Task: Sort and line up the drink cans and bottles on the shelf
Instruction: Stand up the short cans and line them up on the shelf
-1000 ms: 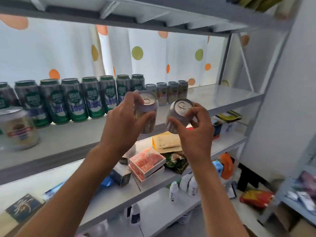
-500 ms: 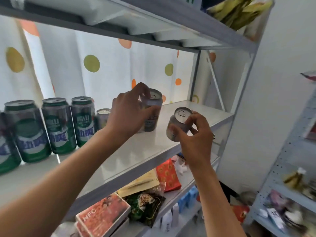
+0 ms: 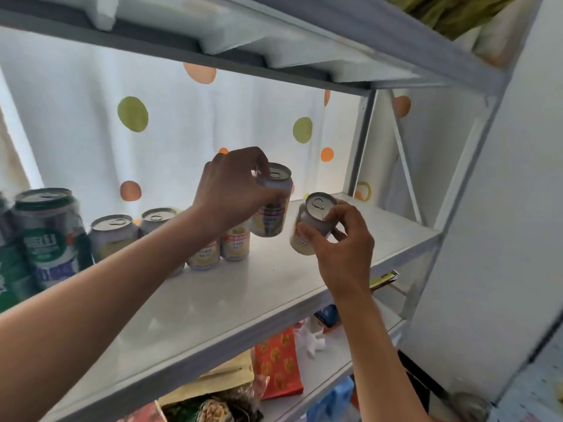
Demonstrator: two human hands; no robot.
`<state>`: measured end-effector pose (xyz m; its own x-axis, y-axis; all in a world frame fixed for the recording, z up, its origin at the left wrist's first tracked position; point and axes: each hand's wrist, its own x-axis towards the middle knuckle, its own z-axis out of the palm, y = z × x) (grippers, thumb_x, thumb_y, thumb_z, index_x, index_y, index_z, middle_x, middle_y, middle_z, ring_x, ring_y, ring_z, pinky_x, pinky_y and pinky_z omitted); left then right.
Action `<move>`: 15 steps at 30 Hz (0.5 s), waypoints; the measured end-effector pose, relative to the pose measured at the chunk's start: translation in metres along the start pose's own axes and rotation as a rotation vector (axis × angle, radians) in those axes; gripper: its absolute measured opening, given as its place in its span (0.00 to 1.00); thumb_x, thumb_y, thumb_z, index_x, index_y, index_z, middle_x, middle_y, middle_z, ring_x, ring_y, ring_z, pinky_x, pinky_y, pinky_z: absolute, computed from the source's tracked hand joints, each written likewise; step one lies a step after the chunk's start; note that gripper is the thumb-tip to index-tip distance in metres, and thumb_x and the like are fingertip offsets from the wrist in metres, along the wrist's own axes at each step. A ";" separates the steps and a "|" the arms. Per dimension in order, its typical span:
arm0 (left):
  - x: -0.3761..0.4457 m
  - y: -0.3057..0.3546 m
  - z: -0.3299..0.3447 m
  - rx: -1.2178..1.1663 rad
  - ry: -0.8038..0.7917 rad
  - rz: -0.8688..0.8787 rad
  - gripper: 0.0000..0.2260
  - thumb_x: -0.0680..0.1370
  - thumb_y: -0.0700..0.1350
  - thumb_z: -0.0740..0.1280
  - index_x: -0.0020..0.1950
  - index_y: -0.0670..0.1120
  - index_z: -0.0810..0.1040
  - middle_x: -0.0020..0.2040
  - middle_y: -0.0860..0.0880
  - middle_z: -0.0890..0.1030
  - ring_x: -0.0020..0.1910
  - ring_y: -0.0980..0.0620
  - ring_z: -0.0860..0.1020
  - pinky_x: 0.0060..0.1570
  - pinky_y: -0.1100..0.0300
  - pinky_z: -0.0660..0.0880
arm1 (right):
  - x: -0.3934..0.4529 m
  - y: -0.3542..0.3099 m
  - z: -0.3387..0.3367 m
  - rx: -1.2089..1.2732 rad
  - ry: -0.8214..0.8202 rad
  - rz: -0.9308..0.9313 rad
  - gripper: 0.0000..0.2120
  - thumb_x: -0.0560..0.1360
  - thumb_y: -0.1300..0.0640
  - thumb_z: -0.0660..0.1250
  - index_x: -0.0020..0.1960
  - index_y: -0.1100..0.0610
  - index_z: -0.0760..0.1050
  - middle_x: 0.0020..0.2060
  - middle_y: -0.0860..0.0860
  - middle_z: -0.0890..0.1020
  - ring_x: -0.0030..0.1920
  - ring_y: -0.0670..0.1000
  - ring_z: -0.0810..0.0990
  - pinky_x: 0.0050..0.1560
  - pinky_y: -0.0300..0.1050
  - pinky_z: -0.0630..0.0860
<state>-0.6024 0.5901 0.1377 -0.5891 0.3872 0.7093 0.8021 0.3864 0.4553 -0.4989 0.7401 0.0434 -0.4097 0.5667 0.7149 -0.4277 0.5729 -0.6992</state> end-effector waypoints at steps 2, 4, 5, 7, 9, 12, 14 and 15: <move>0.014 0.001 0.018 0.042 -0.019 -0.010 0.19 0.57 0.66 0.68 0.38 0.53 0.76 0.39 0.57 0.81 0.45 0.52 0.79 0.40 0.59 0.71 | 0.014 0.015 -0.006 0.012 -0.027 -0.002 0.18 0.67 0.56 0.80 0.47 0.45 0.73 0.54 0.40 0.80 0.57 0.44 0.78 0.55 0.32 0.77; 0.029 0.002 0.039 0.060 -0.025 -0.024 0.21 0.56 0.67 0.68 0.37 0.53 0.76 0.38 0.58 0.81 0.44 0.53 0.79 0.37 0.61 0.69 | 0.027 0.033 -0.014 0.025 -0.049 0.001 0.17 0.68 0.55 0.80 0.48 0.45 0.73 0.54 0.37 0.80 0.58 0.43 0.78 0.56 0.31 0.76; 0.036 0.001 0.049 0.066 -0.023 -0.033 0.21 0.56 0.68 0.68 0.36 0.53 0.77 0.37 0.58 0.81 0.44 0.53 0.78 0.36 0.61 0.69 | 0.033 0.041 -0.019 0.033 -0.066 0.006 0.17 0.68 0.54 0.80 0.49 0.45 0.74 0.54 0.37 0.79 0.58 0.43 0.78 0.56 0.30 0.76; 0.045 -0.005 0.064 0.070 -0.013 -0.066 0.21 0.56 0.68 0.71 0.36 0.53 0.77 0.37 0.59 0.80 0.44 0.54 0.78 0.35 0.61 0.68 | 0.045 0.054 -0.027 0.052 -0.098 0.018 0.17 0.68 0.54 0.80 0.48 0.46 0.74 0.54 0.37 0.80 0.57 0.43 0.78 0.55 0.30 0.76; 0.052 -0.010 0.078 0.083 -0.017 -0.094 0.20 0.56 0.67 0.72 0.35 0.53 0.78 0.38 0.59 0.80 0.43 0.57 0.77 0.35 0.62 0.69 | 0.057 0.066 -0.036 0.081 -0.127 0.029 0.17 0.67 0.55 0.80 0.47 0.46 0.74 0.52 0.39 0.80 0.56 0.44 0.79 0.54 0.30 0.76; 0.059 -0.017 0.090 0.105 -0.040 -0.137 0.19 0.55 0.67 0.72 0.34 0.54 0.78 0.37 0.58 0.79 0.41 0.59 0.77 0.36 0.62 0.71 | 0.071 0.082 -0.042 0.117 -0.164 0.030 0.16 0.68 0.55 0.80 0.46 0.45 0.74 0.50 0.39 0.81 0.55 0.44 0.79 0.54 0.31 0.77; 0.062 -0.020 0.094 0.124 -0.068 -0.166 0.19 0.55 0.66 0.72 0.34 0.54 0.79 0.37 0.58 0.80 0.41 0.59 0.78 0.36 0.62 0.71 | 0.078 0.093 -0.041 0.139 -0.170 0.031 0.16 0.68 0.56 0.79 0.47 0.46 0.74 0.49 0.38 0.80 0.55 0.44 0.79 0.54 0.30 0.77; 0.063 -0.022 0.094 0.139 -0.081 -0.178 0.19 0.55 0.66 0.72 0.34 0.54 0.79 0.38 0.58 0.80 0.42 0.59 0.77 0.36 0.63 0.70 | 0.081 0.097 -0.038 0.150 -0.178 0.031 0.16 0.69 0.57 0.79 0.47 0.46 0.74 0.48 0.37 0.80 0.55 0.43 0.79 0.53 0.30 0.77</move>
<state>-0.6665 0.6850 0.1214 -0.7306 0.3662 0.5763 0.6669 0.5638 0.4872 -0.5435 0.8645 0.0332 -0.5543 0.4619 0.6924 -0.5224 0.4545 -0.7214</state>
